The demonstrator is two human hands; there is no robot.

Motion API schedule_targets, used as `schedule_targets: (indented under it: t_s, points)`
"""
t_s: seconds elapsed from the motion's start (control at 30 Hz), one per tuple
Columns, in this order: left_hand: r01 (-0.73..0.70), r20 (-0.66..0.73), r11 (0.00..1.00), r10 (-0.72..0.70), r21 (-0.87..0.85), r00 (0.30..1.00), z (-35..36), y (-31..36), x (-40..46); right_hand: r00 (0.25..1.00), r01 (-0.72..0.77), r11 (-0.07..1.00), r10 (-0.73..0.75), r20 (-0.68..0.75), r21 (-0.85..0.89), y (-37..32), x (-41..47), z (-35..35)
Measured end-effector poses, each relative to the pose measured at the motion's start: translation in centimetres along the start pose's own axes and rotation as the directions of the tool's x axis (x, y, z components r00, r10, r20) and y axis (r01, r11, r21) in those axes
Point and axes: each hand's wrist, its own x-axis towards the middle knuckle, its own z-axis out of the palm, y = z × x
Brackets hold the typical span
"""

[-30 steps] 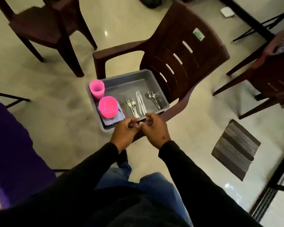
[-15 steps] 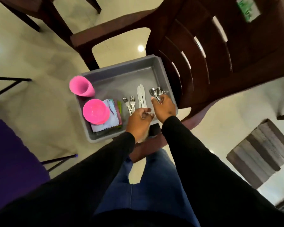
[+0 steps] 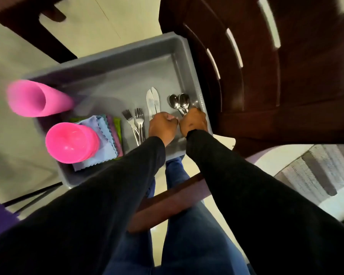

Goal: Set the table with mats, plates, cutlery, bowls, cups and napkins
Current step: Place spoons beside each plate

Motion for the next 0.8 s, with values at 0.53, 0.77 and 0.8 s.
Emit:
schedule_targets:
  t_s: [0.53, 0.77, 0.8]
  points:
    - [-0.002, -0.044, 0.999, 0.0, -0.041, 0.999, 0.4, -2.1, 2.2, 0.999, 0.036, 0.965, -0.036, 0.005, -0.261, -1.4, 2.1, 1.3]
    - [0.138, -0.039, 0.988, -0.141, -0.068, 0.989, 1.2, -1.0, 3.5, 0.997, 0.076, 0.968, -0.078, -0.001, -0.237, -2.1, 1.3, 0.3]
    - [0.148, -0.05, 0.988, -0.151, -0.052, 0.987, 1.4, -0.9, 3.6, 0.995, 0.087, 0.967, -0.094, -0.018, -0.241, -2.1, 1.1, 0.3]
